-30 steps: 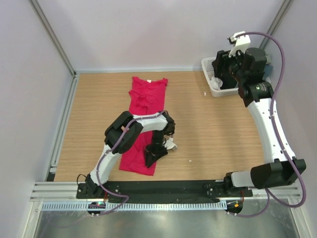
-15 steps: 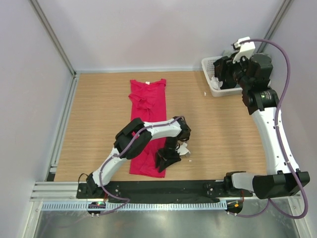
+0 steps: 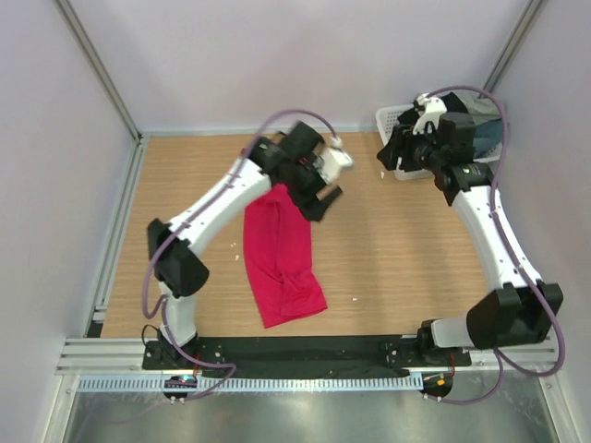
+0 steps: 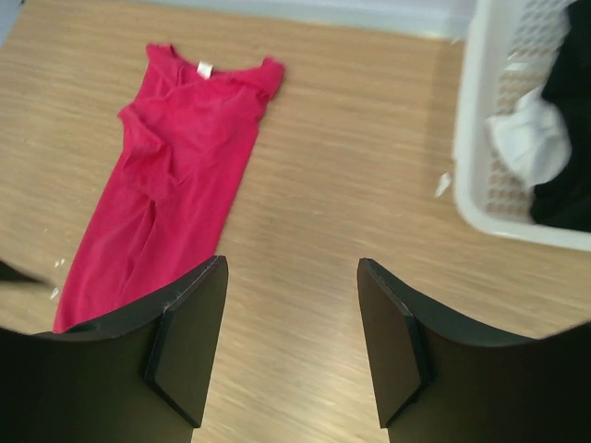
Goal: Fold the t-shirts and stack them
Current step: Fold the tshirt
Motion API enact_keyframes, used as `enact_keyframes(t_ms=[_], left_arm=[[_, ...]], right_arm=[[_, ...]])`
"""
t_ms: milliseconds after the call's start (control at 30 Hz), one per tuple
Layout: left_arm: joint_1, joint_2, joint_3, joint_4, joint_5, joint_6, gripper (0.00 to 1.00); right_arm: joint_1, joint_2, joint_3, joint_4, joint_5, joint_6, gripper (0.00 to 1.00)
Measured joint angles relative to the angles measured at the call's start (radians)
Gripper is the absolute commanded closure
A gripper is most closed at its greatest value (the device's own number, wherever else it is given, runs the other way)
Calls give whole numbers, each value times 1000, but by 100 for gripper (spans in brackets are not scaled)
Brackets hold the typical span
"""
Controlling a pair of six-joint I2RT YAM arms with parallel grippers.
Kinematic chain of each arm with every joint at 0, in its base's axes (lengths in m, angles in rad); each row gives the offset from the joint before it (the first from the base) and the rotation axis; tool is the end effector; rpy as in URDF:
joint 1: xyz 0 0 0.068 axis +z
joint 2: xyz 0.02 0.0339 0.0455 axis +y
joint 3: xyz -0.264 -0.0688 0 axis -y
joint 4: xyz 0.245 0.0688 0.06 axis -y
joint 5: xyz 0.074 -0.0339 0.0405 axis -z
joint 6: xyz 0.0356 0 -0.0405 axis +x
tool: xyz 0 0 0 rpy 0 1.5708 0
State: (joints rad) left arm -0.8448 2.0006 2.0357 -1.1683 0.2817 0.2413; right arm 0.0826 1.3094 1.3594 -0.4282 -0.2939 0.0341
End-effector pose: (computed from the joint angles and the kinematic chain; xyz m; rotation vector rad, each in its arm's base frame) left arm 0.2705 -0.3196 0.3240 1.4977 2.3133 -0.5549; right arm 0.2921 0.0345 0.4008 -0.2418 1.9342 0.3633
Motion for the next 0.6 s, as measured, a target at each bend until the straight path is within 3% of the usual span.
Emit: enact_keyframes(t_ms=[67,200,300,600], left_arm=[[116,-71,14,49,-13,-6,17],[361,-106,6,152,-22,-61,19],[481,-57,-32,211,16,-125,22],[581,240,-39,299,187,-320,25]], right_arm=[[0,69,-3,1,-49,39,35],[0,230,-5,11,-122,87,35],[0,373,27,21,-167,116,35],[93,754,425,-19,-257,171,35]])
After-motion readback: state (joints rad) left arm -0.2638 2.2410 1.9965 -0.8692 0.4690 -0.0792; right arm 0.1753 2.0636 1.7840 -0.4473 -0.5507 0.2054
